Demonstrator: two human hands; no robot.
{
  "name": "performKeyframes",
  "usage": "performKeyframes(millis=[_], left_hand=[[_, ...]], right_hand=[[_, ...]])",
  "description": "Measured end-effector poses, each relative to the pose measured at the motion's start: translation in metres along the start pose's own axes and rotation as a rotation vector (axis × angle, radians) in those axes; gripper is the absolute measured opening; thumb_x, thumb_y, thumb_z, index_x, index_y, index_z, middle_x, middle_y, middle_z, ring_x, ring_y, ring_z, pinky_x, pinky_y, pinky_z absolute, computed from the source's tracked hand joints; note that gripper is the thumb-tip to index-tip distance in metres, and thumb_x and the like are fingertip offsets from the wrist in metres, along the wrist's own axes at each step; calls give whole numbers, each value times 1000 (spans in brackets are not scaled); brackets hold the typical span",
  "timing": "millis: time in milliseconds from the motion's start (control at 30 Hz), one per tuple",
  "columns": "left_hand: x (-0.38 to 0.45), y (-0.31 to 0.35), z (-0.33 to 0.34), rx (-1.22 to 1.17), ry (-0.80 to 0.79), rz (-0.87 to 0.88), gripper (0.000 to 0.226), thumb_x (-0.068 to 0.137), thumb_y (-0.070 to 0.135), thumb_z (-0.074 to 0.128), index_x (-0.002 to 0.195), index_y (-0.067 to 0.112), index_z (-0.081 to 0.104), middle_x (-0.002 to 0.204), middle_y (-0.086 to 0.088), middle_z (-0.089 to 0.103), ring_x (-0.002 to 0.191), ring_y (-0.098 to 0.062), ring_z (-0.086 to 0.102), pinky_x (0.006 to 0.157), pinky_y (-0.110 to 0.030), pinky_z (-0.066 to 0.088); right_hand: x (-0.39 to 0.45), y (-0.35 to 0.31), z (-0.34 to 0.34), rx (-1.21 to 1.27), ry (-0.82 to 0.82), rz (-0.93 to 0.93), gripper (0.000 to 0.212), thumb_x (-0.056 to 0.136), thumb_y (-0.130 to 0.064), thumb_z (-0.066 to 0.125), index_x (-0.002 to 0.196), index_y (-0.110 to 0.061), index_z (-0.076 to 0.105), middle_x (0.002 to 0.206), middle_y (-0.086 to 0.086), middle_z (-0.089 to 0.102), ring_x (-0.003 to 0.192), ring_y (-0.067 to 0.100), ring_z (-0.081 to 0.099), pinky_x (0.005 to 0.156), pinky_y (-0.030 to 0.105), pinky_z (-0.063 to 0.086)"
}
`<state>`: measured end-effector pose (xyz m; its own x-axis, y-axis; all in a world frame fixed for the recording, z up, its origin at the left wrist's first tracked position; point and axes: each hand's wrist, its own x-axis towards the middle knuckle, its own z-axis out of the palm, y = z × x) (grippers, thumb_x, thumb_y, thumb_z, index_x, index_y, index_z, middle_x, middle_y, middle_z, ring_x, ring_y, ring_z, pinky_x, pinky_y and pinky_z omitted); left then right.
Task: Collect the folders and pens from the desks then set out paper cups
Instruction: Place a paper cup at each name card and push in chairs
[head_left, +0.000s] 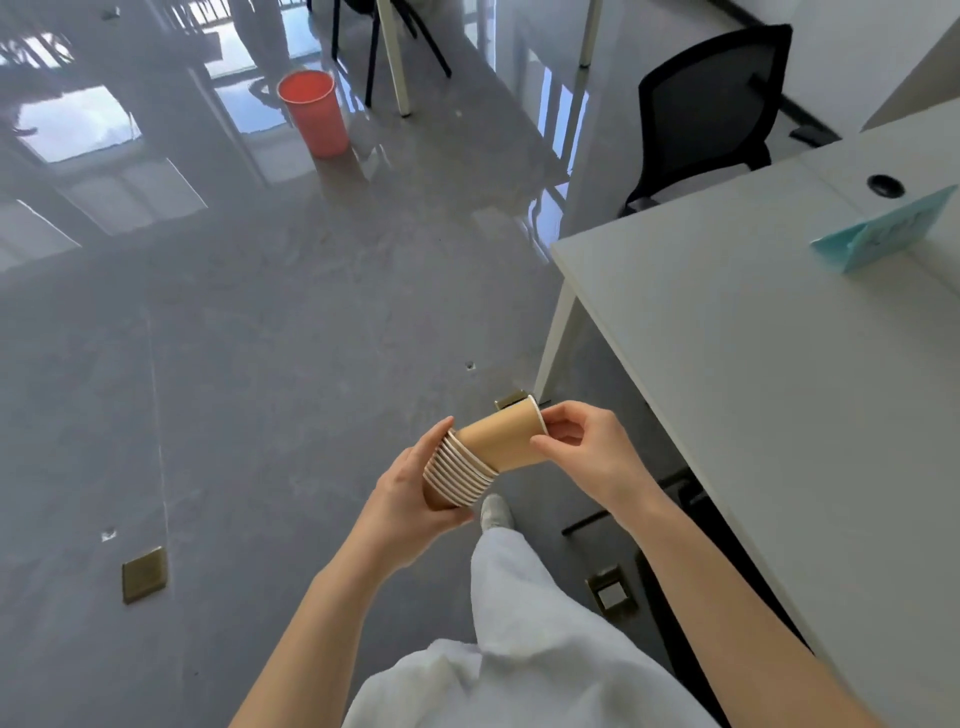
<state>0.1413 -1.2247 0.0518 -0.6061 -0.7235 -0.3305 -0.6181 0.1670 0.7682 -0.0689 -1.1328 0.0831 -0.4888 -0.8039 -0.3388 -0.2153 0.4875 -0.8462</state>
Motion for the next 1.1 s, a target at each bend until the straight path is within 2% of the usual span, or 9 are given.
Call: performKeyframes(millis=[267, 467, 767, 867, 933, 1000, 1100], left_hand=[[154, 52, -60, -1, 30, 18, 100, 65, 20, 85, 142, 54, 31, 120, 9, 56, 110, -10, 54, 96, -27, 45], [236, 75, -78, -38, -2, 35, 100, 65, 21, 86, 140, 56, 30, 121, 9, 59, 110, -10, 56, 99, -34, 48], [405, 99, -120, -42, -155, 124, 97, 66, 19, 85, 139, 56, 33, 120, 9, 60, 108, -9, 58, 97, -28, 47], [469, 118, -143, 39, -235, 178, 97, 67, 17, 84, 142, 51, 33, 121, 8, 57, 101, -3, 58, 89, -17, 46], [522, 132, -156, 110, -321, 234, 98, 67, 19, 84, 143, 50, 31, 123, 8, 54, 108, -8, 54, 94, -23, 44], [542, 147, -159, 153, -361, 276, 98, 67, 21, 84, 143, 50, 30, 125, 7, 53, 112, -12, 52, 98, -29, 44], [595, 172, -160, 182, -431, 337, 98, 67, 21, 84, 144, 49, 30, 124, 7, 53, 112, -13, 52, 97, -28, 44]], right_hand=[[148, -52, -55, 59, 89, 29, 19, 83, -10, 67, 100, -19, 67, 91, -5, 71, 86, 4, 67, 80, 21, 54], [217, -65, -77, 40, 194, 67, 19, 82, -12, 67, 99, -19, 68, 89, -5, 71, 88, 10, 67, 83, 28, 55], [342, -84, -89, 49, 332, 176, 21, 82, -10, 66, 103, -16, 67, 93, -3, 70, 92, 13, 66, 83, 26, 53], [385, -102, -94, 14, 419, 211, 21, 83, -10, 66, 103, -14, 67, 92, -4, 69, 91, 14, 65, 80, 24, 51], [420, -113, -101, -2, 512, 258, 20, 84, -10, 66, 103, -13, 67, 93, -2, 69, 91, 15, 65, 80, 25, 51], [430, -119, -104, -55, 536, 264, 20, 84, -10, 65, 104, -12, 66, 97, 1, 70, 93, 17, 64, 83, 29, 51], [459, -123, -113, -91, 627, 326, 19, 85, -11, 64, 105, -11, 66, 99, 3, 70, 93, 20, 64, 85, 33, 52]])
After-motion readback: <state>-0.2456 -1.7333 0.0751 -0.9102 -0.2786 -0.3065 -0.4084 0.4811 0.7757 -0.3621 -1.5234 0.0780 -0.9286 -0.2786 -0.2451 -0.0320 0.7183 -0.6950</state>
